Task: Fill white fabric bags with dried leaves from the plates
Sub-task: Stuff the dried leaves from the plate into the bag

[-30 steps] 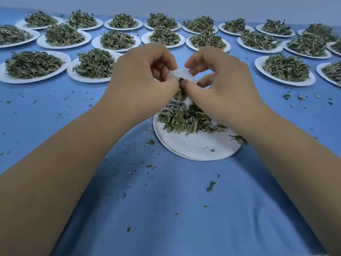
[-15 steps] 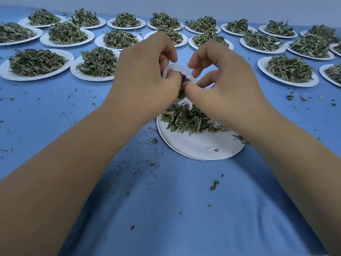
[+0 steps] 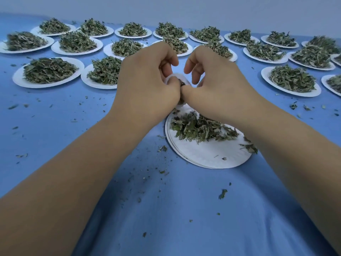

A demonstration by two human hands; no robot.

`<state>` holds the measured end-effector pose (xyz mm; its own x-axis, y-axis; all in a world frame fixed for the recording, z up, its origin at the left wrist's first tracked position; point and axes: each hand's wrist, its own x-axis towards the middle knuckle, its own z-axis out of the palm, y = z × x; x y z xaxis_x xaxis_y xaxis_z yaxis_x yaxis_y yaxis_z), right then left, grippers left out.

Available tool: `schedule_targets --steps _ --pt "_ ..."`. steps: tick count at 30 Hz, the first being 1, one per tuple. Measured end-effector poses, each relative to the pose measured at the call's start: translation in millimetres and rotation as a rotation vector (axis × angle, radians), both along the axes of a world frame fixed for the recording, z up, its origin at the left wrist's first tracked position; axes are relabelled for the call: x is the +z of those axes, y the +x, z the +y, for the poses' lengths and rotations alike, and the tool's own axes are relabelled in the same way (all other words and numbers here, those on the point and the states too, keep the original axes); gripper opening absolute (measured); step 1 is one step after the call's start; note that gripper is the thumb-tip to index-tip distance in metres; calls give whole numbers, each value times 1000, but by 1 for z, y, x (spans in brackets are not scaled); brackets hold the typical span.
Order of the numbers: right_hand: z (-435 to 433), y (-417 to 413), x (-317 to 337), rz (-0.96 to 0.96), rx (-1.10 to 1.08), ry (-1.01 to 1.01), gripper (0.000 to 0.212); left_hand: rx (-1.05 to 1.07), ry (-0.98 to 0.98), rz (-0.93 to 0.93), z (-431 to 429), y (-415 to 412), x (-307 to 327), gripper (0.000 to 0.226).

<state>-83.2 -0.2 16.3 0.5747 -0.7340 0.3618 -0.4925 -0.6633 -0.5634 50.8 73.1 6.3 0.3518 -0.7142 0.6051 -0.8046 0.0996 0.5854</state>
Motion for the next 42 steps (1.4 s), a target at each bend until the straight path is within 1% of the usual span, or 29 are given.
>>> schedule_targets --steps 3,5,7,10,12,15,18,20,22,26,29,32,36,40,42 --pt "-2 5 0 84 43 26 30 25 -21 86 0 6 4 16" --pt "-4 8 -1 77 48 37 31 11 -19 123 1 7 6 16" --pt "-5 13 -3 45 20 -5 27 -13 -20 169 1 6 7 18" --pt "-12 19 -6 27 -37 -104 12 -62 -5 260 1 7 7 22" --pt "-17 20 -6 35 -80 -132 14 -66 17 276 0 10 6 19" --pt "-21 16 -7 34 -109 -128 21 -31 42 206 -2 13 6 29" --pt "-18 13 -4 21 -110 -152 22 5 71 62 -2 13 5 38" --pt "-15 15 0 0 -87 -176 17 15 108 -37 -2 13 3 41" --pt "-10 18 2 -28 -39 -160 10 19 137 -65 -4 15 1 39" --pt "-8 22 3 -4 13 -107 1 38 148 34 -6 21 1 25" --pt "-11 21 3 8 6 -120 13 40 131 84 -6 24 3 17" --pt "-10 26 4 -8 12 -102 11 33 58 110 -4 22 6 23" --pt "-15 38 4 -46 -25 -81 8 4 64 178 -5 24 8 34" --pt "-19 45 12 -107 -40 -20 6 -45 52 305 -5 31 10 30" --pt "-20 49 17 -135 -44 15 6 -46 32 343 -4 36 11 32"
